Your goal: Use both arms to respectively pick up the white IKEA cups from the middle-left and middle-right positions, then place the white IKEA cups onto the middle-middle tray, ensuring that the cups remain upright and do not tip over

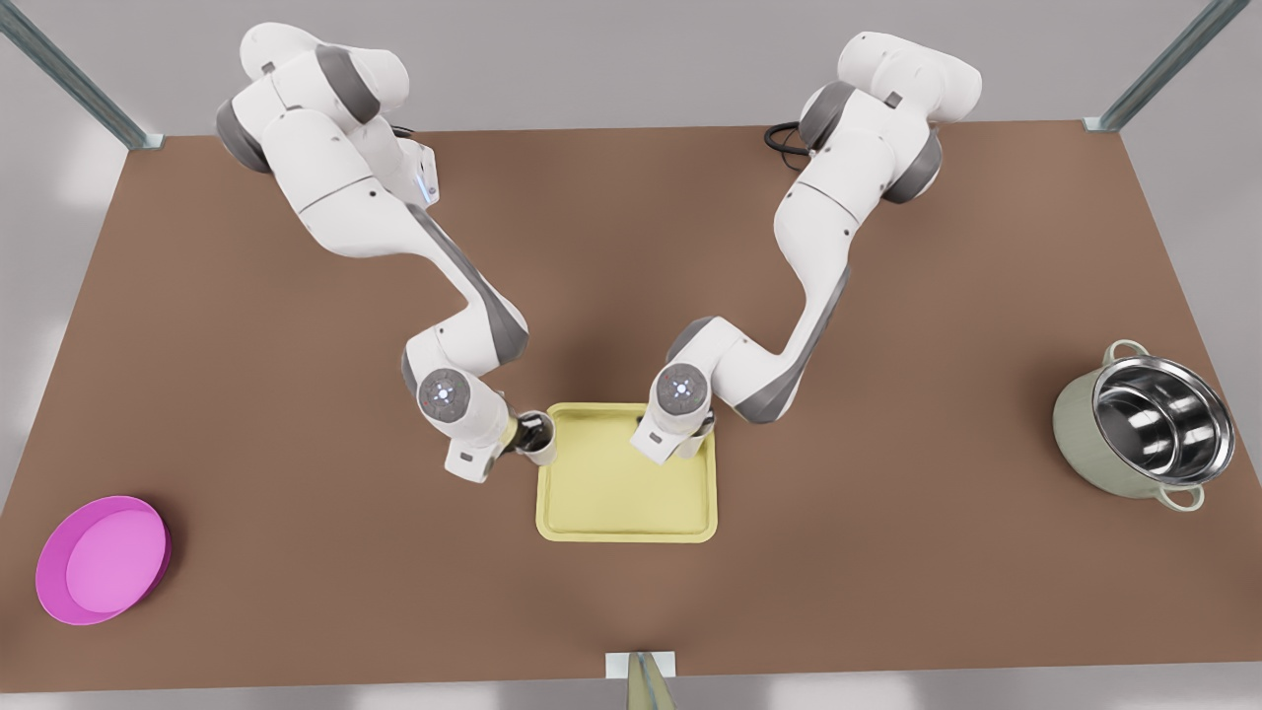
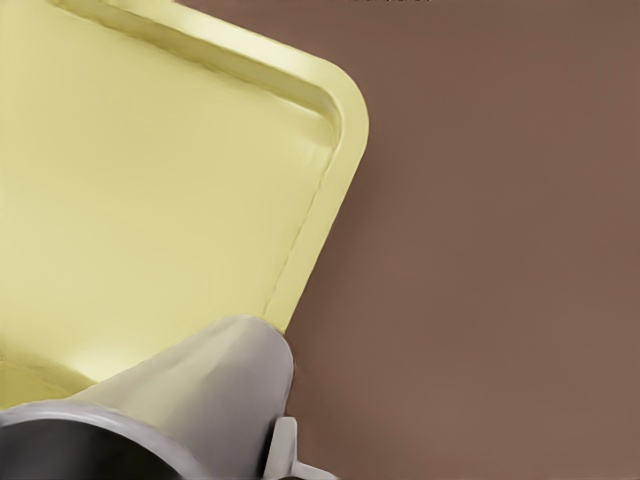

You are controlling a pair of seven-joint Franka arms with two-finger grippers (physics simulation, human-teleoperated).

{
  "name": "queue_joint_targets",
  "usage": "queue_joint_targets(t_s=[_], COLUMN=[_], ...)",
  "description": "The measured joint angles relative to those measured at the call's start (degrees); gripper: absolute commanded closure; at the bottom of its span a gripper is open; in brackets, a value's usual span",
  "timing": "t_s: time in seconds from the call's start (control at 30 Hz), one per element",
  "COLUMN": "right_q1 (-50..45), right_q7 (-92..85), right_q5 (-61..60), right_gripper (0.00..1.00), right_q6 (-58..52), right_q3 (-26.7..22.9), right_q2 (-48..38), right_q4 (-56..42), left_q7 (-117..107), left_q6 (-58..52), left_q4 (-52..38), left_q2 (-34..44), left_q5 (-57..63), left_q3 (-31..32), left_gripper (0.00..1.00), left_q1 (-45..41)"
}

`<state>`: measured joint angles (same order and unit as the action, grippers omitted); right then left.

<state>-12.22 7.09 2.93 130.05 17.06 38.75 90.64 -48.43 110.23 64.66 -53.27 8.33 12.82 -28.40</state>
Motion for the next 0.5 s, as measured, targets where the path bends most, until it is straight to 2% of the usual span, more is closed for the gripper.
queue_joint_targets(t_s=[0.23,0.27,0.3,0.43,0.5], right_q1=[-4.6,-4.6,-4.5,-4.6,-4.5], right_q7=[14.8,16.7,18.5,26.1,29.2], right_q5=[-0.1,0.0,0.2,2.5,2.8], right_gripper=[0.77,0.30,0.00,0.00,0.00], right_q6=[1.7,1.8,1.9,1.7,1.6], right_q3=[0.0,0.0,0.0,0.0,0.0], right_q2=[3.8,4.1,4.2,4.6,4.5], right_q4=[-3.3,-3.4,-3.4,-3.5,-3.5], left_q7=[-7.0,-7.8,-8.6,-11.3,-12.0], left_q6=[0.7,0.6,0.5,-0.9,-6.3], left_q4=[-0.5,-0.6,-0.6,-1.3,-2.0], left_q2=[1.0,1.2,1.5,3.8,11.5], left_q5=[-0.4,-0.4,-0.4,-0.6,-0.6], left_q3=[0.1,0.1,0.1,1.4,4.6], left_gripper=[0.00,0.00,0.00,0.00,0.00], left_q1=[0.8,1.0,1.3,3.8,8.9])
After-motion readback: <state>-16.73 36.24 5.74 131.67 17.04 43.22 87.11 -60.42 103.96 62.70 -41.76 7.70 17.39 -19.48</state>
